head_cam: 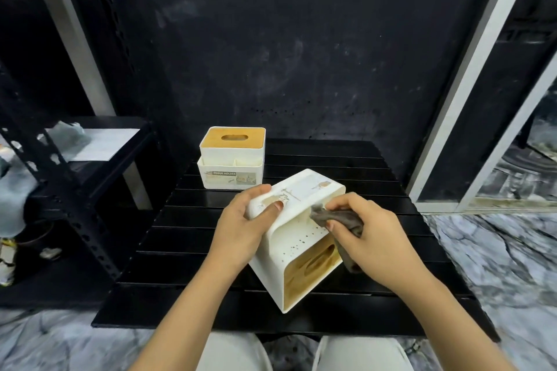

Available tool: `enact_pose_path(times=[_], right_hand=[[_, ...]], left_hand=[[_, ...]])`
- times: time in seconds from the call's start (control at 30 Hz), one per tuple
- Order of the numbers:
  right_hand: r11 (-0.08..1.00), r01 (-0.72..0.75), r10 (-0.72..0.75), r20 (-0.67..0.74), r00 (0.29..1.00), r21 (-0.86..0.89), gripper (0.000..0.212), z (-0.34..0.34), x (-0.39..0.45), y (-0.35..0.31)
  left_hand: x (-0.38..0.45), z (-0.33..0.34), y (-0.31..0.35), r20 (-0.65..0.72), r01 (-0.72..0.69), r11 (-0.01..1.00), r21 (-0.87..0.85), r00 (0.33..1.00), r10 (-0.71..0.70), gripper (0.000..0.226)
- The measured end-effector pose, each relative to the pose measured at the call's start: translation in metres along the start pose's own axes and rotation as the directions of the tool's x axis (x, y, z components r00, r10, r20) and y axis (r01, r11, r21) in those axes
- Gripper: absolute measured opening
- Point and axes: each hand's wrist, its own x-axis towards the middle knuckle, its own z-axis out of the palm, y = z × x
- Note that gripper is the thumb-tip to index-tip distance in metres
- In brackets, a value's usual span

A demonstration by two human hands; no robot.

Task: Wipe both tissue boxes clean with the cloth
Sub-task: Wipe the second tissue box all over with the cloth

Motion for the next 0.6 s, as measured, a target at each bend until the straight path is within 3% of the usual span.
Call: enact_pose_path(times=[0.1, 0.2, 0.37, 0.6], right_hand=[[0.996, -0.092, 0.092, -0.037, 0.995, -0.01, 0.023, 0.001, 0.005, 0.007], [0.997, -0.077, 0.074, -0.135, 0.988, -0.014, 0.019, 0.003, 0.012, 0.006], [0.996, -0.081, 0.068, -0.27, 0.961, -0.037, 0.018, 0.011, 0.024, 0.008], [0.995, -0.087, 0.065, -0.317, 0.946, -0.056, 0.009, 0.017, 0.022, 0.012]], left_hand=[[0.005, -0.001, 0.008, 0.02, 0.016, 0.999, 0.035, 1.0, -0.017, 0.031], [0.009, 0.003, 0.011, 0.01, 0.03, 0.997, 0.075, 0.999, -0.031, 0.036], [0.008, 0.007, 0.005, 0.0, 0.042, 0.999, -0.024, 0.999, -0.042, 0.04], [0.01, 0.009, 0.003, -0.014, 0.071, 0.994, -0.082, 0.997, -0.073, 0.041]])
